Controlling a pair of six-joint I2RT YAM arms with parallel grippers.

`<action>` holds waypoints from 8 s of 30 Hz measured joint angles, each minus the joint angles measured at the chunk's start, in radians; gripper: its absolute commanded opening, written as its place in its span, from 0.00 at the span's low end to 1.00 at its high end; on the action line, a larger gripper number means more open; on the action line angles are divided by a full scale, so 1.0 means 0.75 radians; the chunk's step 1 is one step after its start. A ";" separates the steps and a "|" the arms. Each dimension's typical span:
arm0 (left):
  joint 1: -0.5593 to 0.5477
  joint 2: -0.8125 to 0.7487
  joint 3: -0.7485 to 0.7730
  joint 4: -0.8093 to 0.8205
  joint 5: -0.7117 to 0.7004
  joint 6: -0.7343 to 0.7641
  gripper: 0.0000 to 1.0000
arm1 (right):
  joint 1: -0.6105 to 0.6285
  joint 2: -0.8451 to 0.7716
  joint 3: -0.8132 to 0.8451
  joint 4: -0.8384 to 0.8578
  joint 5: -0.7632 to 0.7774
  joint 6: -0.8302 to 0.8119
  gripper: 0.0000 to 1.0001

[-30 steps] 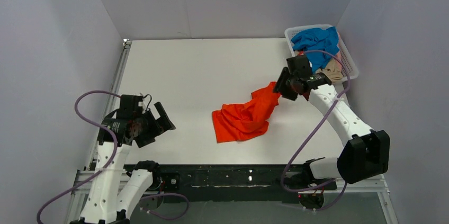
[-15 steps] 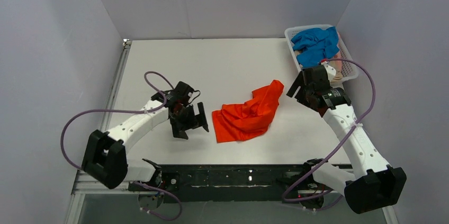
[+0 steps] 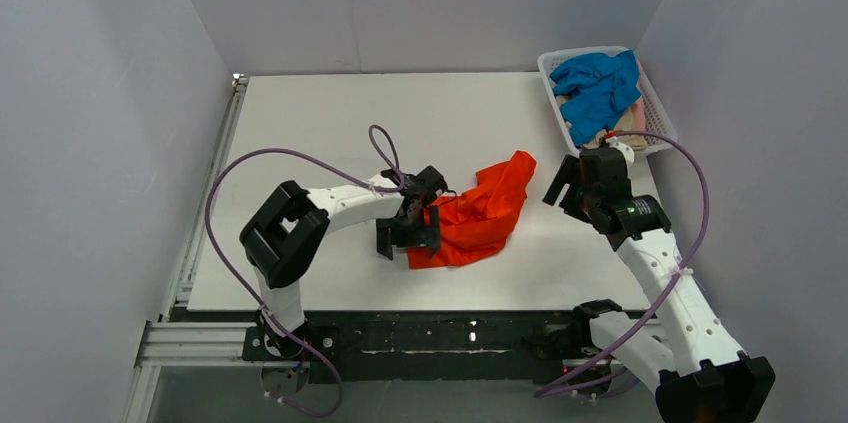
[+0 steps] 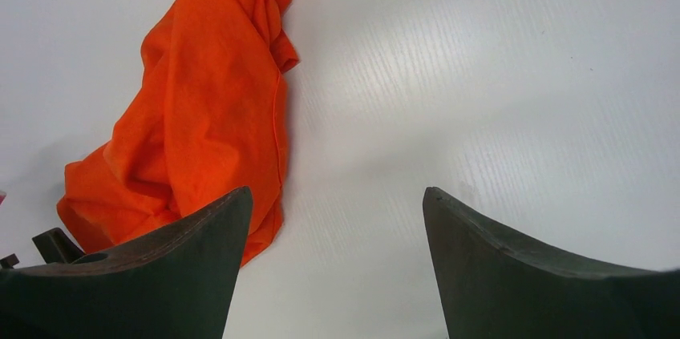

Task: Fold and stack the t-shirts
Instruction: Flatten out the tshirt, then grab the side of the flattened tshirt closest away from the robot with both arms

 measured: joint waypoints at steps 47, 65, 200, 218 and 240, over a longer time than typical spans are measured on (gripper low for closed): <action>0.211 -0.836 -0.596 -0.119 -0.402 -0.044 0.00 | 0.085 0.666 0.251 0.080 -0.315 -0.182 0.66; 0.217 -0.836 -0.603 -0.134 -0.380 -0.048 0.00 | 0.069 0.998 0.300 0.345 -0.224 0.093 0.27; 0.062 0.343 0.366 0.485 0.523 -0.434 0.98 | -0.048 2.004 1.623 0.025 -0.831 -0.150 0.88; 0.642 -1.034 -0.349 -0.212 -0.111 -0.011 0.98 | 0.077 0.840 0.514 0.056 -0.546 -0.133 0.91; 1.397 -0.568 -0.563 0.153 -0.006 -0.007 0.62 | 0.465 0.273 -0.211 0.135 -0.526 0.134 0.88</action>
